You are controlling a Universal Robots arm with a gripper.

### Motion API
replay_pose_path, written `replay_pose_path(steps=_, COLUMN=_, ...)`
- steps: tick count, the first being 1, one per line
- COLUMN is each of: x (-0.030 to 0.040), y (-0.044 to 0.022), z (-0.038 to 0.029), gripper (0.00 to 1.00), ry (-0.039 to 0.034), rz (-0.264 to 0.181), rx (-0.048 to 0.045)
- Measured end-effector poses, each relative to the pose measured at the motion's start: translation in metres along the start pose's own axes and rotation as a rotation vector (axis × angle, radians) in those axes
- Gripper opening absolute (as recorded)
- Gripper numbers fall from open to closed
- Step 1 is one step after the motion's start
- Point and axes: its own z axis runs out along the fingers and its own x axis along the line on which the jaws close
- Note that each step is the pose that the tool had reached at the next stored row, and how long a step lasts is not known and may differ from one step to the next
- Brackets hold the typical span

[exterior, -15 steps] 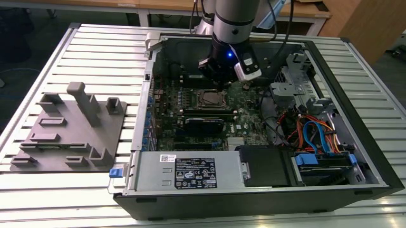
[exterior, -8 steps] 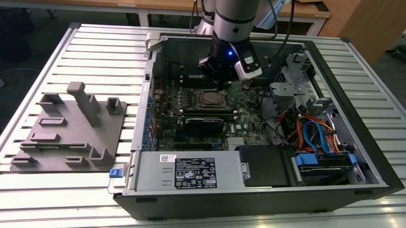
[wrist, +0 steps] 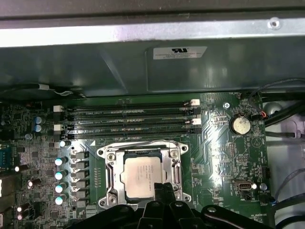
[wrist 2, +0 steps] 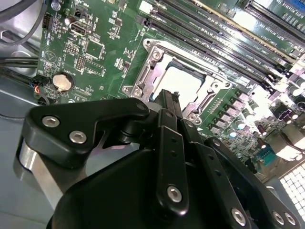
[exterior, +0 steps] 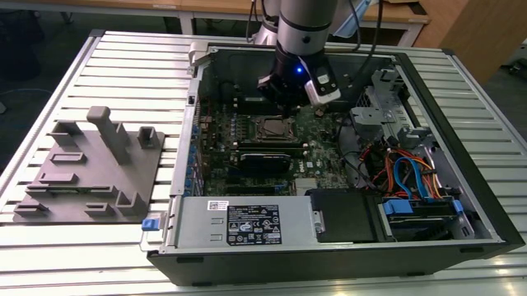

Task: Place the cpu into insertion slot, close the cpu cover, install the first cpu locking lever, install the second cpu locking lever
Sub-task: 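Install the second cpu locking lever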

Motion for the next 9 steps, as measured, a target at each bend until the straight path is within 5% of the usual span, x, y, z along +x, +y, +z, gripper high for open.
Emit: replay_pose_path(steps=9, x=-0.0002, y=-0.0027, z=-0.0002, gripper=0.10, ry=-0.0001, rz=0.000, rx=0.0000)
